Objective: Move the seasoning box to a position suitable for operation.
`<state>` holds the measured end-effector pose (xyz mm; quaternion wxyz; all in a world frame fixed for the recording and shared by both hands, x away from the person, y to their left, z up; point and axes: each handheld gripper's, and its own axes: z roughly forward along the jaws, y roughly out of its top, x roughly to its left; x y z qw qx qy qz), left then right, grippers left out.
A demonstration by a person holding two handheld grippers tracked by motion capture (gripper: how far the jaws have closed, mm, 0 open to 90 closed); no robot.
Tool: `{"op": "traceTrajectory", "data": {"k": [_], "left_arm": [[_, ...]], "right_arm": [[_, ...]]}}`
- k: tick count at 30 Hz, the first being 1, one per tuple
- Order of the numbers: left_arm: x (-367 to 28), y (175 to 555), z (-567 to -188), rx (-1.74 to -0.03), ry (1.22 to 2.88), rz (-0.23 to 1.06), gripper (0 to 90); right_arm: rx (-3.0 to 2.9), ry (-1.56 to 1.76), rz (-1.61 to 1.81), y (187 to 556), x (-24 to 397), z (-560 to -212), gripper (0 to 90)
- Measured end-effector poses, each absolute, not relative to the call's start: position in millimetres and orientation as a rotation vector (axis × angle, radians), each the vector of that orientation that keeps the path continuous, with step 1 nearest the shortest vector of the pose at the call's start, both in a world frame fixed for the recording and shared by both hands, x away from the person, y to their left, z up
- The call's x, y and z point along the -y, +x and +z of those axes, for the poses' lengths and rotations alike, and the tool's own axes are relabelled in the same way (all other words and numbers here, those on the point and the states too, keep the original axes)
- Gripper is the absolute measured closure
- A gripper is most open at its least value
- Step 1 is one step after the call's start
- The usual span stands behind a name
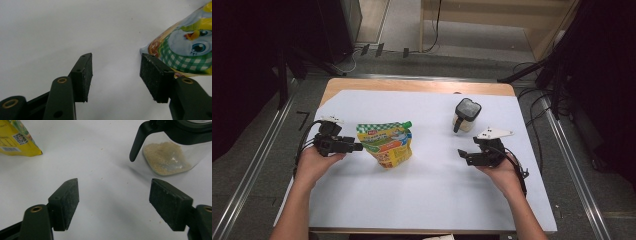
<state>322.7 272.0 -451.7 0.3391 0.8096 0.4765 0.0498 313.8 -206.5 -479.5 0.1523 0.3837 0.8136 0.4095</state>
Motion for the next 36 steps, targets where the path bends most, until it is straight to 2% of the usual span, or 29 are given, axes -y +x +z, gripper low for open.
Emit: {"op": "traceTrajectory", "data": {"k": [7,14,19,36], "left_arm": [[-271.7,323.8,-451.6,-1.234,2.105,0.141,40.7],[-267.8,322.9,-449.6,-1.182,2.138,0.183,34.9],[-266.7,322.7,-447.5,-1.162,2.130,0.177,35.4],[-263.5,322.3,-444.8,-1.159,2.136,0.143,35.4]], "right_arm": [[-2.311,1.096,1.202,313.6,210.6,-476.2,29.9],[-2.334,1.101,1.199,315.0,209.5,-477.8,34.2],[-2.352,1.105,1.209,315.5,209.0,-478.0,36.8],[-2.385,1.120,1.217,317.6,209.1,-477.5,37.5]]}}
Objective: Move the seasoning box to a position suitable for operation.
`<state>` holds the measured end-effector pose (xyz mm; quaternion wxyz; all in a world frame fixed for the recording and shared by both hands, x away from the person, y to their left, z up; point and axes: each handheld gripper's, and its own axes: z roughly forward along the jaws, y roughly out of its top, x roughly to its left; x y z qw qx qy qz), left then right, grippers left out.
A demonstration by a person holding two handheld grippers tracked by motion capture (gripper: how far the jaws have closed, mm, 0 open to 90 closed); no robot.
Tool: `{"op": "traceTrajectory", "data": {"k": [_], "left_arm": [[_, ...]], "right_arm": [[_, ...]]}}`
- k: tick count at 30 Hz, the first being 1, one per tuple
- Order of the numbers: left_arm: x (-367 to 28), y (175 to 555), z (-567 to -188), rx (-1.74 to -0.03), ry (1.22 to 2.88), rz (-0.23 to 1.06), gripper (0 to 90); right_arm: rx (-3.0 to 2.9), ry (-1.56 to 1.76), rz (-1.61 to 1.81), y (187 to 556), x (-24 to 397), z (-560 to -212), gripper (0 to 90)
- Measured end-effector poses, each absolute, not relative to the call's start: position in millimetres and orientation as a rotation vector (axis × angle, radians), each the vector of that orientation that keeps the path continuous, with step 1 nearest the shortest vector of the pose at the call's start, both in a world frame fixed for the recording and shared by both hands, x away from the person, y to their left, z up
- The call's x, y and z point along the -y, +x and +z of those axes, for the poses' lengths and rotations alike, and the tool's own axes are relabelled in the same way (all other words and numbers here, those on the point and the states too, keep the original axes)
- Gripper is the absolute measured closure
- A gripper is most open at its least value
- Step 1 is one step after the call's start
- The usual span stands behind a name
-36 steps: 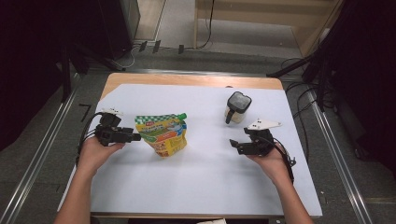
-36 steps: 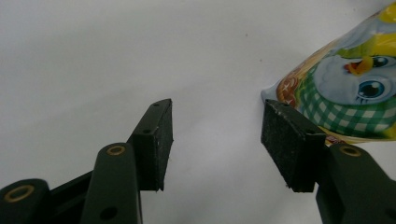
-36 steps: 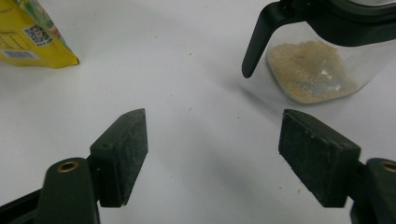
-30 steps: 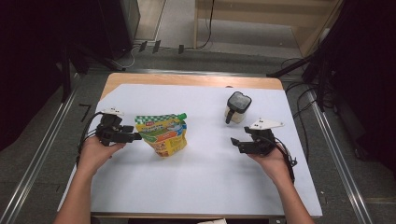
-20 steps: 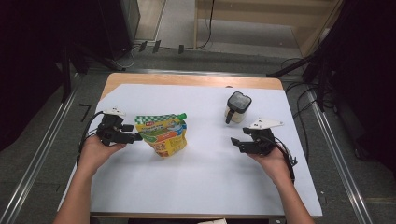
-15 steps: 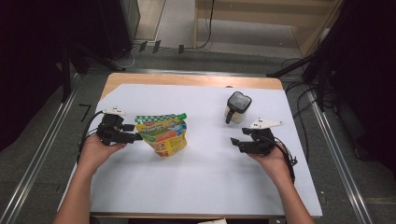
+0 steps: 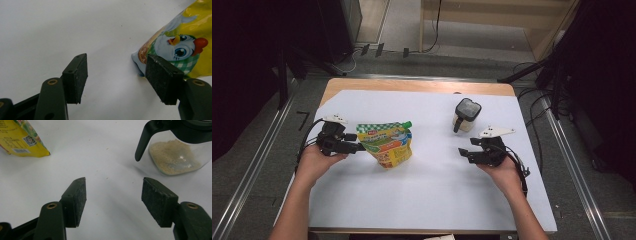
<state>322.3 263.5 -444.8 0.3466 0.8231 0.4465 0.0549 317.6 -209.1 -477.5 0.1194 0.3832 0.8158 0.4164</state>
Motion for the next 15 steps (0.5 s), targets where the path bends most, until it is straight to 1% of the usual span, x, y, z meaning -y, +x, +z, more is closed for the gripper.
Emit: {"op": "traceTrajectory", "data": {"k": [7,15], "left_arm": [[-262.7,322.3,-444.0,-1.159,2.133,0.130,35.4],[-262.9,322.2,-442.4,-1.160,2.127,0.128,35.4]], "right_arm": [[-2.383,1.107,1.214,317.6,209.7,-476.9,37.8],[-2.370,1.102,1.227,318.3,212.4,-475.7,40.8]]}}
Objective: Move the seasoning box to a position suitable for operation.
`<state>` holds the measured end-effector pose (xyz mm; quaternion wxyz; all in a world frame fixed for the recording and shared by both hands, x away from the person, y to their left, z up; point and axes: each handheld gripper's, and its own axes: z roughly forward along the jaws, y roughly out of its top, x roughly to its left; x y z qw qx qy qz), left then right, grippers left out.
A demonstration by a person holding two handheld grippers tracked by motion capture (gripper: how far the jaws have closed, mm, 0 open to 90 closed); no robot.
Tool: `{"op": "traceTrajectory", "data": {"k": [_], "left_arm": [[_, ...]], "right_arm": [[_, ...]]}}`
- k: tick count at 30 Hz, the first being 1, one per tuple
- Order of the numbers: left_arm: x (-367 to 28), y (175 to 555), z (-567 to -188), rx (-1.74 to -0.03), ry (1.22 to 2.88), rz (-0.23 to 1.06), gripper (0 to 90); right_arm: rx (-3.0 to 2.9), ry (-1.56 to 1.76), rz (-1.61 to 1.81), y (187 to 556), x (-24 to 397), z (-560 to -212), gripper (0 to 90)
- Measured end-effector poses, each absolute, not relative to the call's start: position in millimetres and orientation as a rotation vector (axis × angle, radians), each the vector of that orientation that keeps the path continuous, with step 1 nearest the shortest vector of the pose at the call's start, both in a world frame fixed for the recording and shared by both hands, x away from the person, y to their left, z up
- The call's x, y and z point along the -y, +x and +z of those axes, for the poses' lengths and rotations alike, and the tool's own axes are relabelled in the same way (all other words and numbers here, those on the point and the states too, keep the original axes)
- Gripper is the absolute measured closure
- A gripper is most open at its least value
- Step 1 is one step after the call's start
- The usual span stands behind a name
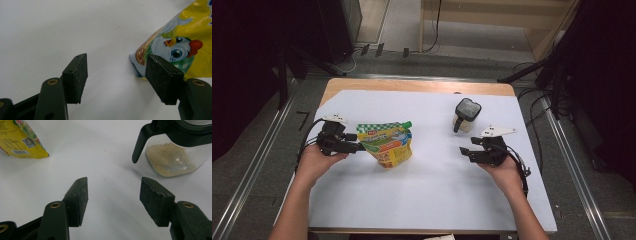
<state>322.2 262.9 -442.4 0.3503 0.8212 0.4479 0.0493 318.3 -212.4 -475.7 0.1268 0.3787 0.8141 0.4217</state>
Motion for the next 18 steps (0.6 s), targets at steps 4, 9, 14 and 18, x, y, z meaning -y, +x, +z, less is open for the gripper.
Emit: {"op": "traceTrajectory", "data": {"k": [4,9,14,18], "left_arm": [[-263,322,-441,-1.162,2.125,0.136,35.4],[-264,320,-440,-1.161,2.120,0.131,35.4],[-266,316,-440,-1.170,2.114,0.126,35.4],[-267,312,-440,-1.166,2.114,0.129,35.4]], "right_arm": [[-2.356,1.114,1.236,320,215,-475,40.8],[-2.327,1.129,1.242,326,223,-473,41.1],[-2.288,1.161,1.252,336,231,-471,39.2],[-2.276,1.168,1.251,346,233,-470,37.1]]}}
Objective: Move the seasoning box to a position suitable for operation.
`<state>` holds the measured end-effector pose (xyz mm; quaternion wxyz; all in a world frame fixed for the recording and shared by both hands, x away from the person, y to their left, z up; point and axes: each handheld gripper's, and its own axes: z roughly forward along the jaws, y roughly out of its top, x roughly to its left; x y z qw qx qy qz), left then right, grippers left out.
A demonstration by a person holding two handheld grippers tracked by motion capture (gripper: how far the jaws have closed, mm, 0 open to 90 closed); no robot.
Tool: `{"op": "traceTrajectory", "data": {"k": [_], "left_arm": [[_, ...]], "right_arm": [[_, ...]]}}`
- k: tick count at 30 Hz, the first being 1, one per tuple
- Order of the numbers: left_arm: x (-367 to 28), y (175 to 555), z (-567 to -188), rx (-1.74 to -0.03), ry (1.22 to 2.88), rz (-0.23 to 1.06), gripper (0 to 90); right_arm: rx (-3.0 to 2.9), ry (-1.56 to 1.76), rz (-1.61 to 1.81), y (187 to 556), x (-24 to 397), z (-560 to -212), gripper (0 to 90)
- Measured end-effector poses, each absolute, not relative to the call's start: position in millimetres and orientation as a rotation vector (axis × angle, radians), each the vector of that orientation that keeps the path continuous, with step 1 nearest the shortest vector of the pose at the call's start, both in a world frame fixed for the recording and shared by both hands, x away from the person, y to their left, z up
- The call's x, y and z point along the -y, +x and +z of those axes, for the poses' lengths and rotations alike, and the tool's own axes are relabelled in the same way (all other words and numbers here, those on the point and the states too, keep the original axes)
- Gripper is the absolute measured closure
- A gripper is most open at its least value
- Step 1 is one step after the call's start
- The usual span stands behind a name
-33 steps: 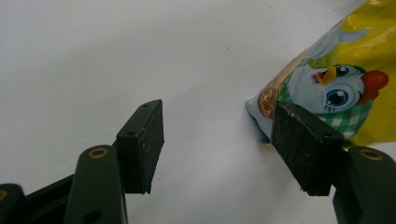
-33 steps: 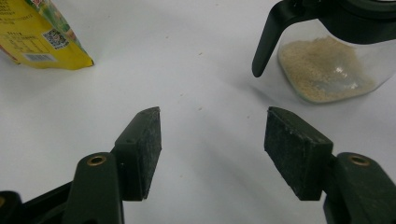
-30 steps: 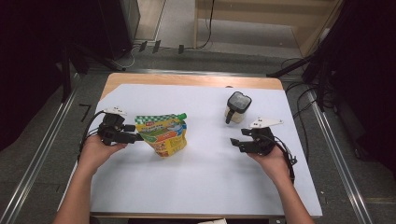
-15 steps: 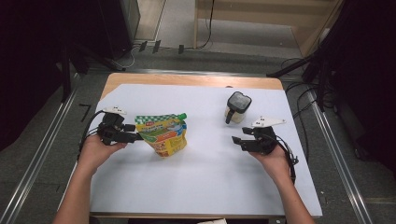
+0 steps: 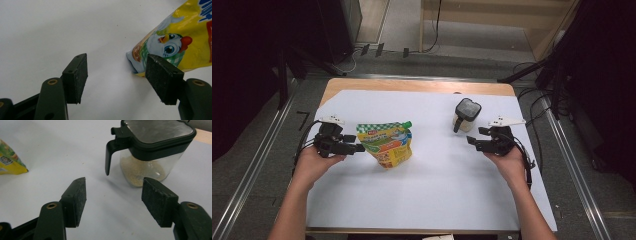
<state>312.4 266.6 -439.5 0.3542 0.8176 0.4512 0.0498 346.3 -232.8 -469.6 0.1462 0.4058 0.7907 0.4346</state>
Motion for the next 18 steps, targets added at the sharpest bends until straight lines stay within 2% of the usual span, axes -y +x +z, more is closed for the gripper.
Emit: {"op": "traceTrajectory", "data": {"k": [14,16,18], "left_arm": [[-269,306,-440,-1.169,2.104,0.131,35.4],[-268,305,-440,-1.162,2.107,0.132,35.4],[-267,305,-441,-1.159,2.108,0.134,35.4]], "right_arm": [[-2.261,1.257,1.283,387,244,-483,31.1],[-2.256,1.252,1.294,392,246,-488,28.9],[-2.253,1.262,1.323,402,251,-496,23.1]]}}
